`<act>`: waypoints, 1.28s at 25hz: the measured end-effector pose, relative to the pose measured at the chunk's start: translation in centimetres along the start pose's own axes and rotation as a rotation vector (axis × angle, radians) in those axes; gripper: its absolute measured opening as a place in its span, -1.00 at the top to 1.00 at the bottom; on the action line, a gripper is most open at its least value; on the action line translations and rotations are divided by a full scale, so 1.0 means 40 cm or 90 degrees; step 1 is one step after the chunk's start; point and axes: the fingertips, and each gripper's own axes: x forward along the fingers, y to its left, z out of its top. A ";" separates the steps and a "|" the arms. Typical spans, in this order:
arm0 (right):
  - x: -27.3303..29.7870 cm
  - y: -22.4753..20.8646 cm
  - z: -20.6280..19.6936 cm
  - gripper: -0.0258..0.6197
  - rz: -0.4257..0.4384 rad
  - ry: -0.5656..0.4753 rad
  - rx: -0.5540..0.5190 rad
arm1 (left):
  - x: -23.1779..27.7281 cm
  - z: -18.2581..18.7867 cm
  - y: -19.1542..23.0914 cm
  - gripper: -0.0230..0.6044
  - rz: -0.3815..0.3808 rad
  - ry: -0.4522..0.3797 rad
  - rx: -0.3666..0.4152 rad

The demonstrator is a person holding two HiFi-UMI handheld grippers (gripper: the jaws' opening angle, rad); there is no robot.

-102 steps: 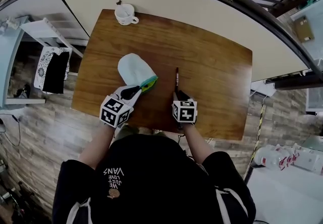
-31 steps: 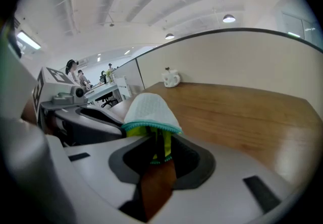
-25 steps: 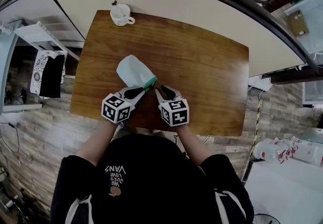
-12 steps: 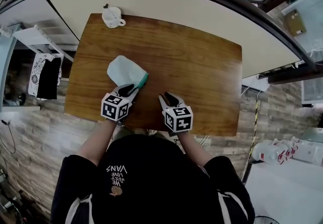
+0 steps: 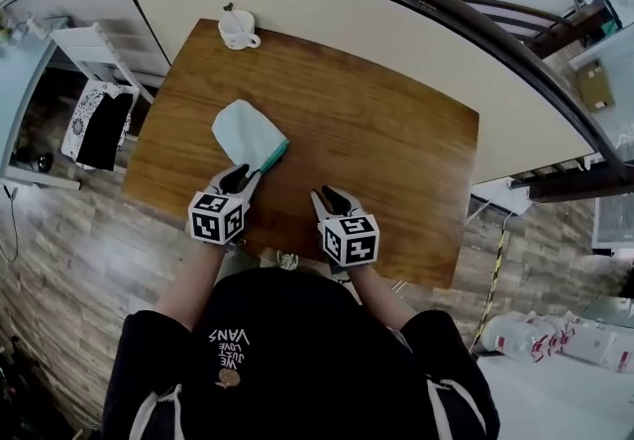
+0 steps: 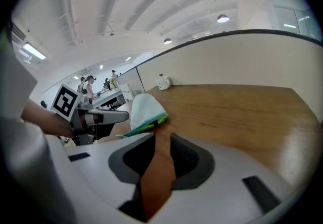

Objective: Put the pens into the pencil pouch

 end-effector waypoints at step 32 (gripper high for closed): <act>-0.115 0.298 0.099 0.88 -0.100 -0.156 0.045 | -0.392 0.095 -0.005 0.89 -0.086 -0.072 0.156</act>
